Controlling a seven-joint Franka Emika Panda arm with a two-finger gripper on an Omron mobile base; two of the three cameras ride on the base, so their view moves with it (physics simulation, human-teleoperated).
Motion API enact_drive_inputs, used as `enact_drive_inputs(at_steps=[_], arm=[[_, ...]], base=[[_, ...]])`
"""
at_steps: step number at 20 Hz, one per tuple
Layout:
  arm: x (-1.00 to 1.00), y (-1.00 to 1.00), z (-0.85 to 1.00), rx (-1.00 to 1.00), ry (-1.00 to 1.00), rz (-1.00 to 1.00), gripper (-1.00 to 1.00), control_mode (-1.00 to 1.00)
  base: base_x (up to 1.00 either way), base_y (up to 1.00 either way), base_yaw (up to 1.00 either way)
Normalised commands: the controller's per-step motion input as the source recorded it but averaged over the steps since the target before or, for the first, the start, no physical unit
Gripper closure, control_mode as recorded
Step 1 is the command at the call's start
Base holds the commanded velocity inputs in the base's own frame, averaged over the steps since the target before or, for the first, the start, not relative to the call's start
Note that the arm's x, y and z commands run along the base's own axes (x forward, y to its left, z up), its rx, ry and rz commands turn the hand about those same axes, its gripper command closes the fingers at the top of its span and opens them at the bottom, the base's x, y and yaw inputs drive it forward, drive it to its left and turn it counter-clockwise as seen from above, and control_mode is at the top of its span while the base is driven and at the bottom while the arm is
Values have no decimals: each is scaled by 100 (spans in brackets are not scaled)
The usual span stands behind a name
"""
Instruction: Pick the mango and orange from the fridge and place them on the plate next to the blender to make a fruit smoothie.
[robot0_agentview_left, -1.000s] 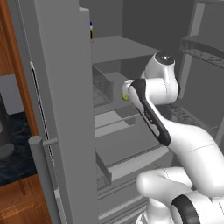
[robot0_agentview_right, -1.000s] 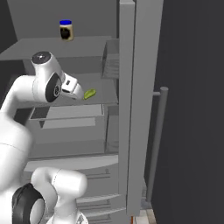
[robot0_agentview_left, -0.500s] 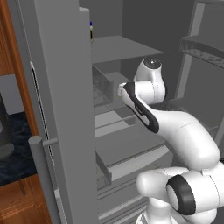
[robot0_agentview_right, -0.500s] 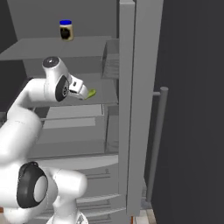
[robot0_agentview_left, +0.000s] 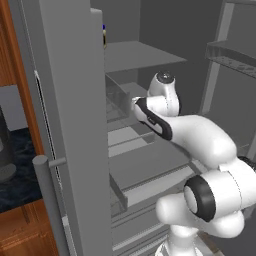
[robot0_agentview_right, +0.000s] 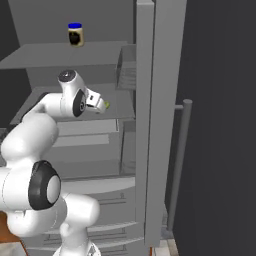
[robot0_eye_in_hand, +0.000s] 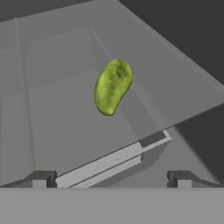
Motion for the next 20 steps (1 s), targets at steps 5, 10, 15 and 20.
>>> enact_drive_inputs(at_steps=[5,10,15,20], arm=[[48,0,-17,0,0,0,-100,-100],[48,0,-20,0,0,0,-100,-100],[46,0,-17,0,4,0,-100,-100],[57,1,-27,-1,4,-2,-100,-100]], base=[[0,0,0],[0,0,0],[0,0,0],[0,0,0]])
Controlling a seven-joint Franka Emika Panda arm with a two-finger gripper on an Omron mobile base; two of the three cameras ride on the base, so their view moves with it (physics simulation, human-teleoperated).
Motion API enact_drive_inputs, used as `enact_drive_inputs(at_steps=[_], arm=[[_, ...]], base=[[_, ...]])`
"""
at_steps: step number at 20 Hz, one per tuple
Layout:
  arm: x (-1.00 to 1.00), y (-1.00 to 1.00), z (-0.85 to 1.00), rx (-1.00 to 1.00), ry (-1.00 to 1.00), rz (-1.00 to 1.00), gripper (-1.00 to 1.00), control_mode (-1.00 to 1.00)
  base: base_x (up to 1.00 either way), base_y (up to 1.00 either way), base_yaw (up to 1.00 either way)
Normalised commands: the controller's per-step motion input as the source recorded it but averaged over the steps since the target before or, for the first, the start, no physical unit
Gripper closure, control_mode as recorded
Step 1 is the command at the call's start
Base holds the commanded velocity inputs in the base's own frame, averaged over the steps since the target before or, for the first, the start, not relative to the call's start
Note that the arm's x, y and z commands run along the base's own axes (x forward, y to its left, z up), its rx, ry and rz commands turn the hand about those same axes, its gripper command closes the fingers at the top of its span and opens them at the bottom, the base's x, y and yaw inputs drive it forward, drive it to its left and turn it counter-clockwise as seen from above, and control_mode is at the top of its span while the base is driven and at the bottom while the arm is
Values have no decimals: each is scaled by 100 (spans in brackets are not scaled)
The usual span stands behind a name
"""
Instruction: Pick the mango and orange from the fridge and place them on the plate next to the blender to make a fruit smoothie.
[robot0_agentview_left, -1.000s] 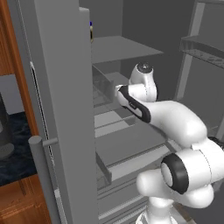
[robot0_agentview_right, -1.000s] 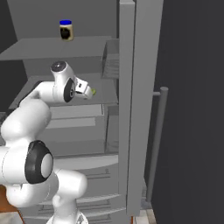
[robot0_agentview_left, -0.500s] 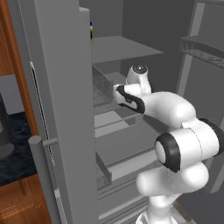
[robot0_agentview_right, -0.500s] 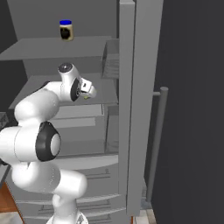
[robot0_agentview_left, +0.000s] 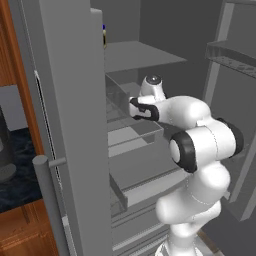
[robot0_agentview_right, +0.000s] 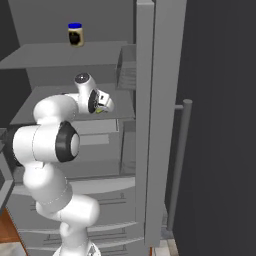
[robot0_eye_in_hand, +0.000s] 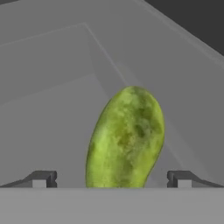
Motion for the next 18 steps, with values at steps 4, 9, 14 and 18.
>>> enact_drive_inputs(at_steps=[4,9,14,18], arm=[[42,3,-16,0,6,-2,-100,-100],[43,3,-16,0,5,-2,-100,-100],[25,0,-34,-1,7,0,100,-100],[4,0,-36,0,3,0,100,-100]], base=[[0,0,0],[0,0,0],[0,0,0],[0,0,0]])
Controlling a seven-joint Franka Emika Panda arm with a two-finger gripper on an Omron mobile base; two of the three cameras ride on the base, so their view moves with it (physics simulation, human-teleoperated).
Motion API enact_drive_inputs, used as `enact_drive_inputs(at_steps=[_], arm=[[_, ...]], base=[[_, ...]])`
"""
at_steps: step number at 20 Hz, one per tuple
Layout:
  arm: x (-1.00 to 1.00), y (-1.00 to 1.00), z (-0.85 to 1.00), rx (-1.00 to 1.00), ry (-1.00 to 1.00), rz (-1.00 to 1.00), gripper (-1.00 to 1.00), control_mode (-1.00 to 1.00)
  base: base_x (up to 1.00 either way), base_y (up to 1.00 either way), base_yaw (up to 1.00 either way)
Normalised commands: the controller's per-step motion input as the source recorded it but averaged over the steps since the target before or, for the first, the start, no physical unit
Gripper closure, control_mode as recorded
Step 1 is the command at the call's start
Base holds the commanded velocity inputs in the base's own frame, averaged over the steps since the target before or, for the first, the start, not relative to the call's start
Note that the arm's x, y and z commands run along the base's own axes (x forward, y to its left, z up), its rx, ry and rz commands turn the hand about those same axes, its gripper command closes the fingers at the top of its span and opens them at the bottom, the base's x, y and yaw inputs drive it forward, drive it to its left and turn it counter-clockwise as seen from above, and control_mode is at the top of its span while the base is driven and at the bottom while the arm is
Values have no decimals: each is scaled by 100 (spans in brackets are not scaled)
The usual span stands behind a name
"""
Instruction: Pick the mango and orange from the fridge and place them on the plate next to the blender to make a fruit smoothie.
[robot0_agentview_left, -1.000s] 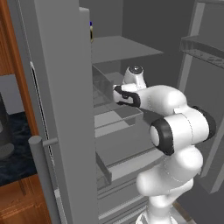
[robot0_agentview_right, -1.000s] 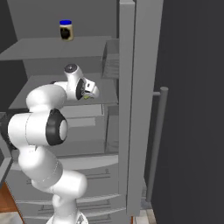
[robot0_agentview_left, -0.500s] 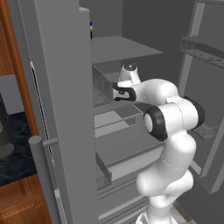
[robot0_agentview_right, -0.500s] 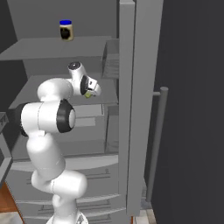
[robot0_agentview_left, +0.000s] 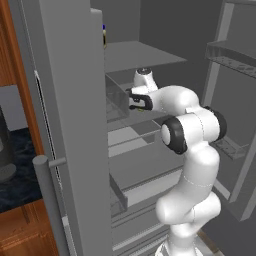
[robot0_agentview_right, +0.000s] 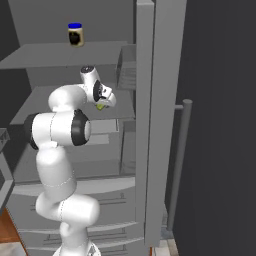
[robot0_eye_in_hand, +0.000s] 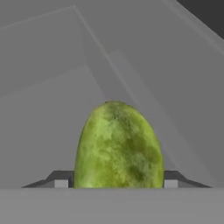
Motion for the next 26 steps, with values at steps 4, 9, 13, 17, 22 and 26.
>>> enact_drive_inputs(at_steps=[4,9,13,17,22,26], arm=[[0,0,-7,0,0,0,100,-100],[-27,0,0,0,-2,0,100,-100],[-73,0,0,0,-22,0,100,-100],[-74,0,0,-4,-40,0,100,-100],[-71,1,32,-5,-47,1,100,-100],[-94,8,99,-8,-34,1,100,-100]], base=[[0,0,0],[0,0,0],[0,0,0],[0,0,0],[0,0,0],[0,0,0]])
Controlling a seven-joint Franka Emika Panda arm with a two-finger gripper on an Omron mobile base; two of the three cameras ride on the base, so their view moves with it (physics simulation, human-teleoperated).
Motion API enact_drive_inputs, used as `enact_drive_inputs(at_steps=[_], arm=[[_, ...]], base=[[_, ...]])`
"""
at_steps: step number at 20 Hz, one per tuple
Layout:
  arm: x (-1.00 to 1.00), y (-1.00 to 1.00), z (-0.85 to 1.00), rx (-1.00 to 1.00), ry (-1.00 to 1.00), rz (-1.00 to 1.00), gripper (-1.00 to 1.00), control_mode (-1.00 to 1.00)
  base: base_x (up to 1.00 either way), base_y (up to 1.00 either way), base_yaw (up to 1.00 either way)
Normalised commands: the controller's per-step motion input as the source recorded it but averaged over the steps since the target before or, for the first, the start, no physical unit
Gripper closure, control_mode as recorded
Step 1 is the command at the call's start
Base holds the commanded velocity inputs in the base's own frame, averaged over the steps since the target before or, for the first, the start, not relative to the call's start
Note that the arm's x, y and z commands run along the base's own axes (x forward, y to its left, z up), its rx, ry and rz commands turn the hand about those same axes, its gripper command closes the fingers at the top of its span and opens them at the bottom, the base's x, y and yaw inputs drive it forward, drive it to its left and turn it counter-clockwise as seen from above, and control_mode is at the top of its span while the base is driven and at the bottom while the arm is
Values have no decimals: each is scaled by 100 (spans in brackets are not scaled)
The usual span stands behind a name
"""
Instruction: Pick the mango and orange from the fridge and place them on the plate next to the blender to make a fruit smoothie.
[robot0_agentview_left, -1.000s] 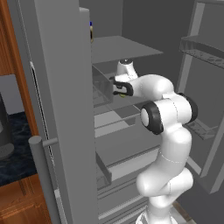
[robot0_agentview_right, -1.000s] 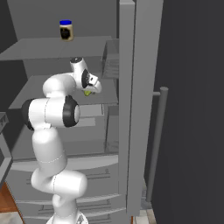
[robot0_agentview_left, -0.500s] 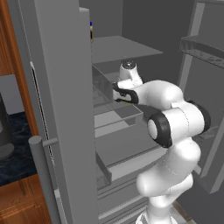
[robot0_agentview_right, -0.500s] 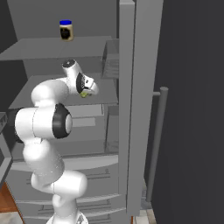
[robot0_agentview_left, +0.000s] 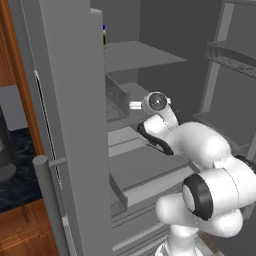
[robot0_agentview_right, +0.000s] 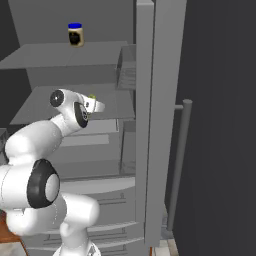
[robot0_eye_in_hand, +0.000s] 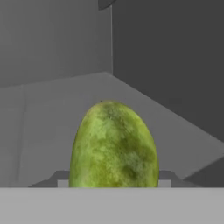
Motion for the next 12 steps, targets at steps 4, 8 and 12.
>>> enact_drive_inputs(at_steps=[4,8,12], arm=[[-100,4,100,-3,-7,3,100,-100],[-100,3,100,0,2,3,100,-100],[-100,0,100,0,14,4,100,-100]], base=[[0,0,0],[0,0,0],[0,0,0]])
